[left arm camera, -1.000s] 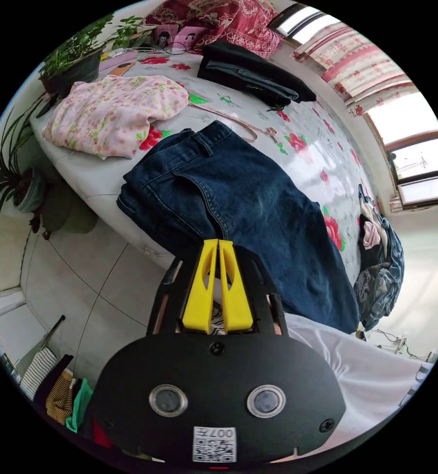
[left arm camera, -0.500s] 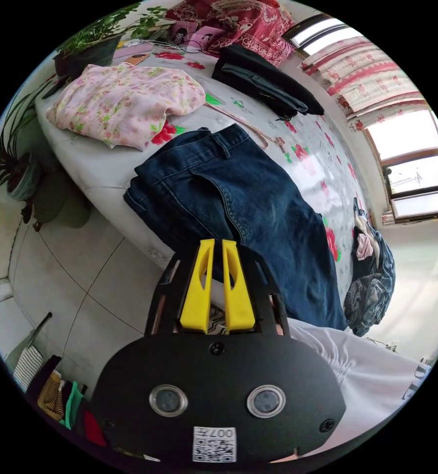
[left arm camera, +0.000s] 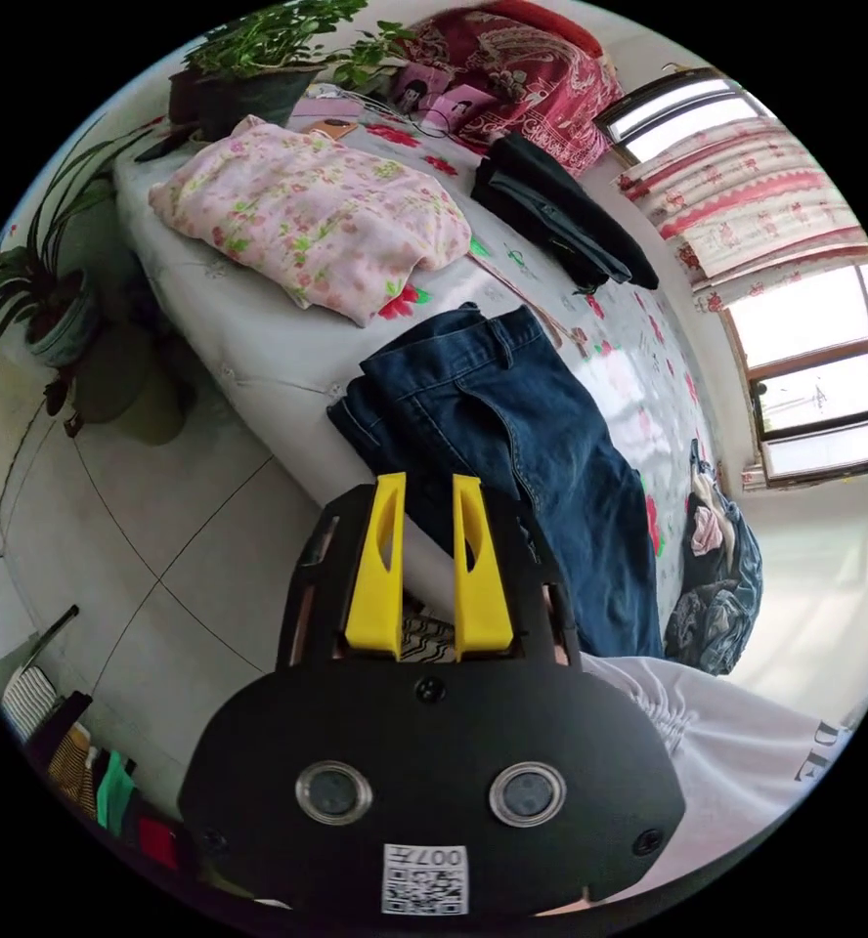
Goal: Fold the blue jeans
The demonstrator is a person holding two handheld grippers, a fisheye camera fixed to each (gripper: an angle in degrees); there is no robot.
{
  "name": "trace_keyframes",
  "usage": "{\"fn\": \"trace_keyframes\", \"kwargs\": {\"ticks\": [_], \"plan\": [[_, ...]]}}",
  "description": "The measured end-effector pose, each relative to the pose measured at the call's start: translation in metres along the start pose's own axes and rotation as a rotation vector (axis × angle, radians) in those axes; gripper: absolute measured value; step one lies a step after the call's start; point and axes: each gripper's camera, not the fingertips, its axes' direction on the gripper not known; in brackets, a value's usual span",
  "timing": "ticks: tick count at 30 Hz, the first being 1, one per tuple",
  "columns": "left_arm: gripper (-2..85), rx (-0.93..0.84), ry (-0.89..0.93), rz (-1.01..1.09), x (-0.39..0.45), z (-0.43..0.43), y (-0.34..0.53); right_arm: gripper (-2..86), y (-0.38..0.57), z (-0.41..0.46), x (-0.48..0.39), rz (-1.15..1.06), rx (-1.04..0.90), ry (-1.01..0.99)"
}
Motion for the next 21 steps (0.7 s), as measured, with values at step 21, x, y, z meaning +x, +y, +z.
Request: {"fn": "trace_keyframes", "kwargs": {"ticks": [21], "plan": [[12.7,-0.032,0.211,-0.066,-0.099,0.060,-0.046,8.6,0.529,0.267,-0.320,-1.600,-1.111,0.130]]}}
